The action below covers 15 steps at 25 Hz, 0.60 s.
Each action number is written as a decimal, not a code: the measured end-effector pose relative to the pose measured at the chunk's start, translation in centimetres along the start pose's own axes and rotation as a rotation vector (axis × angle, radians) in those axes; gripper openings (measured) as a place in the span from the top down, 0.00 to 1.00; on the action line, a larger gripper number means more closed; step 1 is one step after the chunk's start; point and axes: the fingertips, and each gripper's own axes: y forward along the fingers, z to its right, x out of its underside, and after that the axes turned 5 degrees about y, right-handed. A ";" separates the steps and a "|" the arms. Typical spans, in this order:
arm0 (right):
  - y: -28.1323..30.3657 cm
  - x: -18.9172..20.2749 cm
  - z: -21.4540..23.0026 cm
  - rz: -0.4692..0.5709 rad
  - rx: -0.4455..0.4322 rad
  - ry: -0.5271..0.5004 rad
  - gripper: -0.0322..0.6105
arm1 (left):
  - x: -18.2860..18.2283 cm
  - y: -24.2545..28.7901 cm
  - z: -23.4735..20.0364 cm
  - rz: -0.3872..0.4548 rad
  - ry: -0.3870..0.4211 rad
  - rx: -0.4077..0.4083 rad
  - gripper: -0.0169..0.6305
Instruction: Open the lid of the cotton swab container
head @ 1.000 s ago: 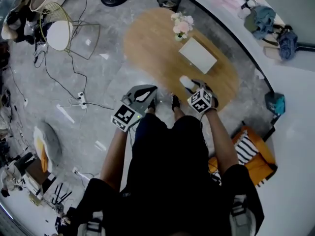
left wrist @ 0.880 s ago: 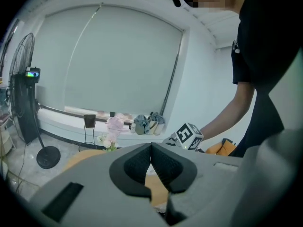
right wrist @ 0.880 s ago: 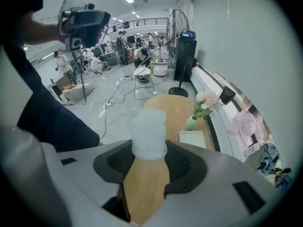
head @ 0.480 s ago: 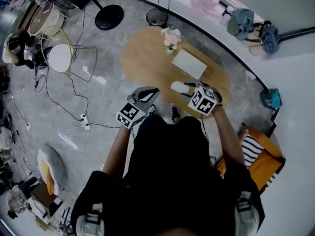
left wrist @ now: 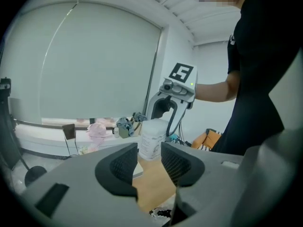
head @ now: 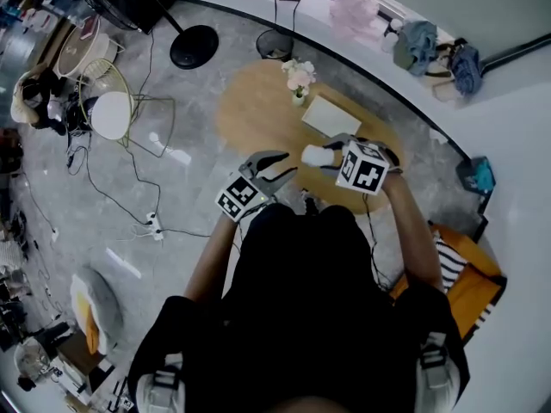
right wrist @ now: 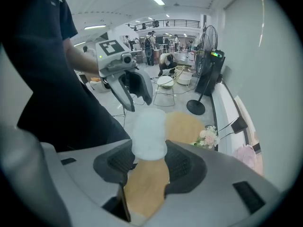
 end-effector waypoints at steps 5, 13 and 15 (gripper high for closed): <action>-1.8 -1.2 -0.8 0.004 -0.038 -0.046 0.66 | -0.4 1.6 1.1 0.011 0.015 0.034 0.64; -4.0 -2.2 -2.4 0.050 -0.113 -0.093 0.66 | -1.3 3.1 2.6 0.018 0.045 0.054 0.56; -4.6 -2.5 -2.7 0.071 -0.125 -0.098 0.66 | -1.7 3.5 3.1 0.024 0.047 0.076 0.55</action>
